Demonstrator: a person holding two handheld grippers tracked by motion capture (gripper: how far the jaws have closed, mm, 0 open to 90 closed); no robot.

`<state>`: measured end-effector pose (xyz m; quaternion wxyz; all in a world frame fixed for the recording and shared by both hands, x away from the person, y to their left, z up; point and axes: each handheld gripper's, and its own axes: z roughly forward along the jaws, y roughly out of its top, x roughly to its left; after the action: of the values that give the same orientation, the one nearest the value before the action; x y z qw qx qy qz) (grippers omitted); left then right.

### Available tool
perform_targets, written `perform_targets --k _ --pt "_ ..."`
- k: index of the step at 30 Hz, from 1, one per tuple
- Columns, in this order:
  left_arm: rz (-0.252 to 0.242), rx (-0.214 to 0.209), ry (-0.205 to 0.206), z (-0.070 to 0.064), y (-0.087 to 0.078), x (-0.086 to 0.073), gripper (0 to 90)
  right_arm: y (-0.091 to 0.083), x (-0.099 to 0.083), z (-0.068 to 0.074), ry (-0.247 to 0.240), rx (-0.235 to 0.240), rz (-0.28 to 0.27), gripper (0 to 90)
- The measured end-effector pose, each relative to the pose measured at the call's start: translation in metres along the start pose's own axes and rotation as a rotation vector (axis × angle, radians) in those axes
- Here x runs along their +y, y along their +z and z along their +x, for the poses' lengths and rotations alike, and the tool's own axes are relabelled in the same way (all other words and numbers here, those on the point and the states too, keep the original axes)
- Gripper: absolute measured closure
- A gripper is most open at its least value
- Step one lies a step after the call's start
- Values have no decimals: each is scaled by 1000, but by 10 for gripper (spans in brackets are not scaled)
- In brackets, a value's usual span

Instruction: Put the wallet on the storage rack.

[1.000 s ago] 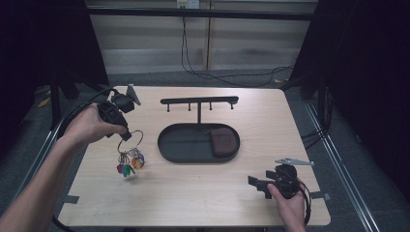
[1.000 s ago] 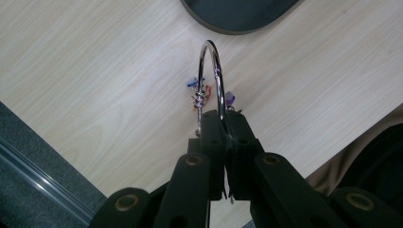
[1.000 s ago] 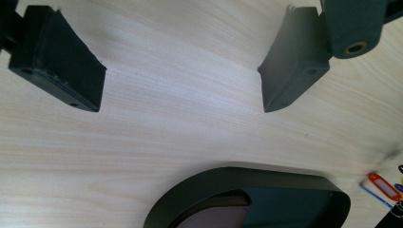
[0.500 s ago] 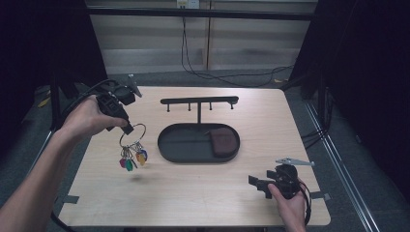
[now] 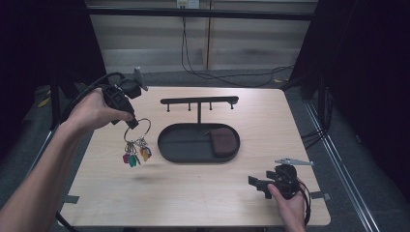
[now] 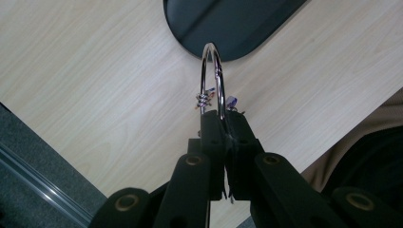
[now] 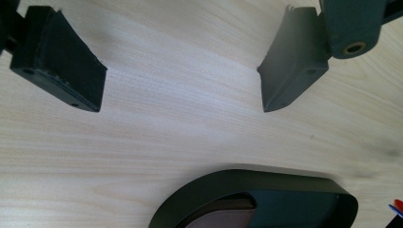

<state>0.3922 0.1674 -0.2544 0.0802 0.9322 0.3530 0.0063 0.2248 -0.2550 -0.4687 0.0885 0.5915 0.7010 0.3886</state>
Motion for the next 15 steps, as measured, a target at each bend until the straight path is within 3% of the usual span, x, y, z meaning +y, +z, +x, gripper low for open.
perform_targets --k 8,15 --pt "-13 0 20 -13 -4 19 879 0 1 0 1 -3 0 154" --pt "-24 -26 33 -22 -1 33 878 0 1 -1 -1 2 1 154"
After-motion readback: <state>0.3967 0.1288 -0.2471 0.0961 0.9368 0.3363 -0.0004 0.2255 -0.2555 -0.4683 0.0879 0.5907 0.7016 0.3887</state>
